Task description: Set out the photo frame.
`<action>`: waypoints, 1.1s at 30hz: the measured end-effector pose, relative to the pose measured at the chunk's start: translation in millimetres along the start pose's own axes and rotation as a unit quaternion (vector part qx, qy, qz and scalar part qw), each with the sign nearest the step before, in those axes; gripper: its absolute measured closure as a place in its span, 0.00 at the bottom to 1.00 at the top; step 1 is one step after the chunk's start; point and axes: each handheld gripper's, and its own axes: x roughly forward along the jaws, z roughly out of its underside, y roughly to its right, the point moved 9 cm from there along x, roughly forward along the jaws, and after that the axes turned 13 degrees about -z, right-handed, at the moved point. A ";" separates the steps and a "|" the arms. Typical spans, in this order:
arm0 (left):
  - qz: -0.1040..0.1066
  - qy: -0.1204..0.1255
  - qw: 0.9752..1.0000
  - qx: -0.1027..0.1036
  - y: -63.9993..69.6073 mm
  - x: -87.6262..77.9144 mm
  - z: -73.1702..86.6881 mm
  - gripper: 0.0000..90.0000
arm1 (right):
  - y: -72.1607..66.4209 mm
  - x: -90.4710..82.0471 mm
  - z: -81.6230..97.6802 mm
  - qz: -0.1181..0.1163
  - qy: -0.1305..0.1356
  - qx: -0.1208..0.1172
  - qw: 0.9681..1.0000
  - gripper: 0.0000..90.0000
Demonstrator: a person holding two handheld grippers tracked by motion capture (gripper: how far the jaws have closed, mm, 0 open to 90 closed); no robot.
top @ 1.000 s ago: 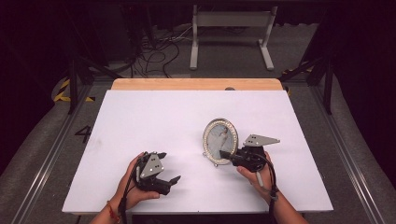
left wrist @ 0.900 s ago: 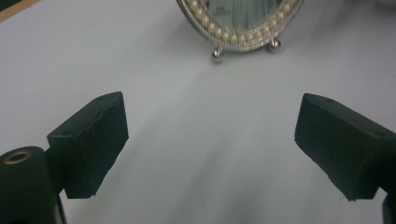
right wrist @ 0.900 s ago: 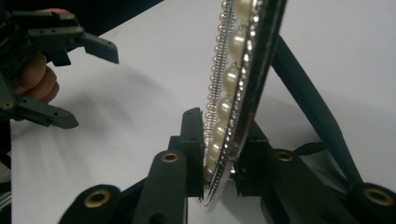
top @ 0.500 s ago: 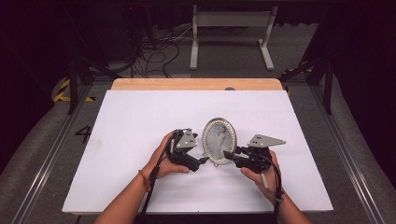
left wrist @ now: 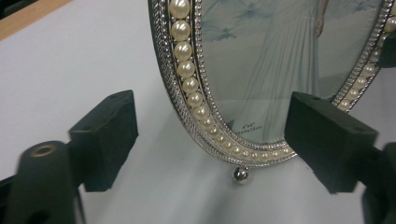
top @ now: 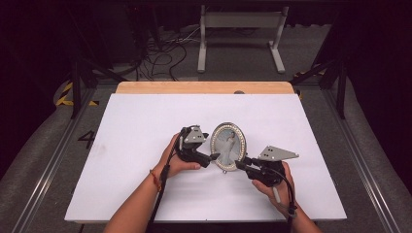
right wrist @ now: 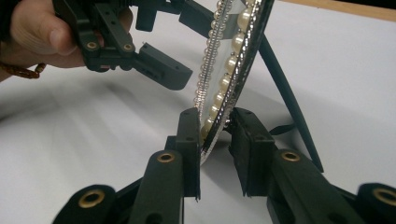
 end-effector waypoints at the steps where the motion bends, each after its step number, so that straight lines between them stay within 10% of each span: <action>1: 0.006 0.003 1.000 0.001 1.1 0.7 -0.6 0.25 | -0.1 0.2 0.0 0.001 -0.001 -0.002 1.000 0.82; 16: 0.009 -0.024 0.999 0.020 -3.0 1.8 9.3 0.62 | 6.3 2.0 -1.7 0.002 0.012 0.005 1.000 0.82; 33: -0.016 -0.033 0.999 0.010 -2.1 -27.4 20.9 0.60 | 16.6 16.0 -9.2 0.023 0.032 0.029 0.999 0.80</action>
